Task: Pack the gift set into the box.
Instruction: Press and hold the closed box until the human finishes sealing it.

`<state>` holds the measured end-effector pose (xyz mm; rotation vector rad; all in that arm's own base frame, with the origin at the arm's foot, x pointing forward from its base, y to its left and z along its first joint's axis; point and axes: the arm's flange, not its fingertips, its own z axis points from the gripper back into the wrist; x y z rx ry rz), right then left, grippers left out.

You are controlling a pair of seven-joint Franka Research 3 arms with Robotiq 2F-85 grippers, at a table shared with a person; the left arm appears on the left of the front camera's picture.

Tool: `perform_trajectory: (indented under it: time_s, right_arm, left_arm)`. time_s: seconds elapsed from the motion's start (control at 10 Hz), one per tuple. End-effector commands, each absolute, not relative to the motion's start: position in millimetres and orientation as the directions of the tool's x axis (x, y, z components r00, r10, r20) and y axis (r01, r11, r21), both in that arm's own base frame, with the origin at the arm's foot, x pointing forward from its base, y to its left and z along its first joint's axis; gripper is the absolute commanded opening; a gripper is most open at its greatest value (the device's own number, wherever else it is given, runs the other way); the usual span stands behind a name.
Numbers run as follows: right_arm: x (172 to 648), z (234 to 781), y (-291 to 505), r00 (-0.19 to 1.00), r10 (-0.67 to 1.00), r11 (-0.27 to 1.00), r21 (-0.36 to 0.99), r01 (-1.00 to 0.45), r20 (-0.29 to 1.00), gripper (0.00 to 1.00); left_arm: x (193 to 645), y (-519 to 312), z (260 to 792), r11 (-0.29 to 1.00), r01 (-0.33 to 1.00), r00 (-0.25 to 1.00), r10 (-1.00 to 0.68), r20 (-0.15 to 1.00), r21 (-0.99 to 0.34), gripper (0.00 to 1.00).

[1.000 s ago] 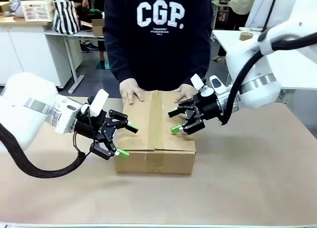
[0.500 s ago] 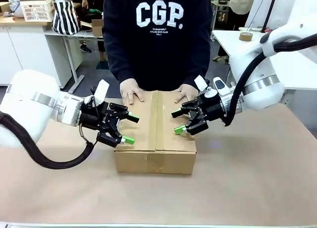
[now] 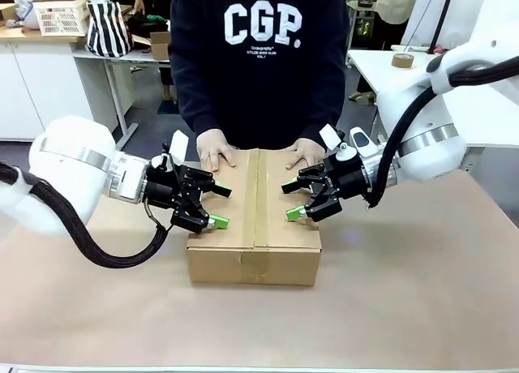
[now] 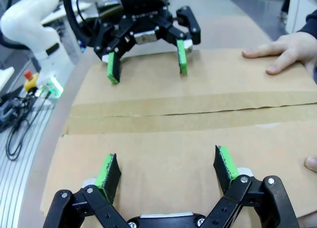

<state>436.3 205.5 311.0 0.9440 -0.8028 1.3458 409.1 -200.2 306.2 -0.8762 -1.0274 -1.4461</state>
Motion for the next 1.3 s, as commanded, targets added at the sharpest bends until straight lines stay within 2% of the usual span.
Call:
perform_trajectory:
  time_s: [0.0,0.3,0.4,1.2]
  right_arm:
    - [433,296,199,0.089,0.425,0.008,0.095,-0.995,0.901,1.00]
    - [436,310,205,0.080,0.427,-0.013,0.095,-0.995,0.901,1.00]
    - [436,310,205,0.080,0.427,-0.013,0.095,-0.995,0.901,1.00]
    - [436,310,205,0.080,0.427,-0.013,0.095,-0.995,0.901,1.00]
  left_arm:
    - [409,-204,298,-0.036,0.994,-0.108,-0.390,0.914,0.102,1.00]
    - [406,-203,295,-0.063,0.997,-0.069,-0.410,0.909,0.048,1.00]
    - [410,-204,306,-0.024,0.995,-0.095,-0.354,0.930,0.092,1.00]
    - [410,-204,306,-0.024,0.995,-0.095,-0.354,0.930,0.092,1.00]
